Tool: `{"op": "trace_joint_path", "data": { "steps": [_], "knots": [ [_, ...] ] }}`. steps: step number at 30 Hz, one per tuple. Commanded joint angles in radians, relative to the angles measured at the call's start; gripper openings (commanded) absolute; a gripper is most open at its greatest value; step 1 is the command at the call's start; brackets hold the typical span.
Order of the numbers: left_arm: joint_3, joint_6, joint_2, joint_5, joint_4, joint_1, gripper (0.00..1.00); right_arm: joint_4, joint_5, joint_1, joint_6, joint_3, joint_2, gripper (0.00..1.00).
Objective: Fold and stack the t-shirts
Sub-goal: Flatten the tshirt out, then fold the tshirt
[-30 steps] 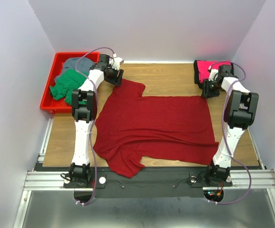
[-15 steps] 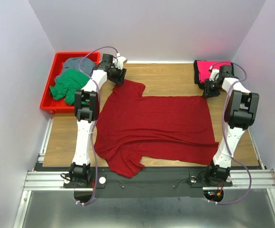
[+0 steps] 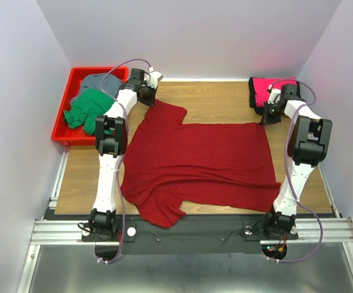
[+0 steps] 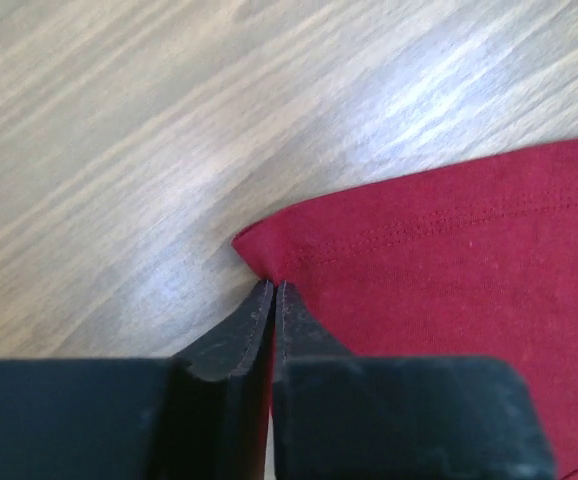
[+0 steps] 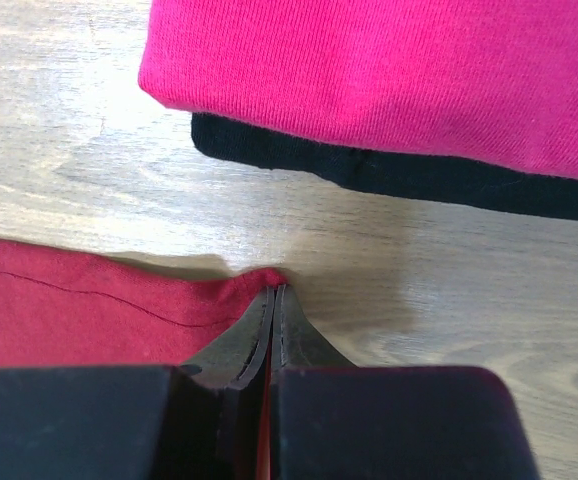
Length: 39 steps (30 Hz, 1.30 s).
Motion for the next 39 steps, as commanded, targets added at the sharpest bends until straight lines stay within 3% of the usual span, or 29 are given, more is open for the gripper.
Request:
{"op": "trace_joint_path", "data": {
  "steps": [1,18,25,35,39],
  "knots": [
    [0.074,-0.002,-0.025,0.023,0.049,-0.002,0.0,0.003,0.003,0.004,0.001,0.032,-0.018,0.01],
    [0.157,-0.081,-0.16,-0.003,0.388,0.039,0.0,0.003,0.039,-0.002,0.026,0.329,0.019,0.01],
    [0.133,-0.055,-0.191,0.043,0.422,0.047,0.0,0.003,0.045,-0.002,-0.006,0.405,0.05,0.01],
    [-0.133,0.023,-0.366,0.152,0.432,0.054,0.0,0.005,0.023,-0.002,-0.055,0.316,-0.012,0.01],
    [-0.362,0.058,-0.503,0.161,0.504,0.054,0.0,0.005,0.016,-0.006,-0.081,0.268,-0.044,0.01]
  ]
}}
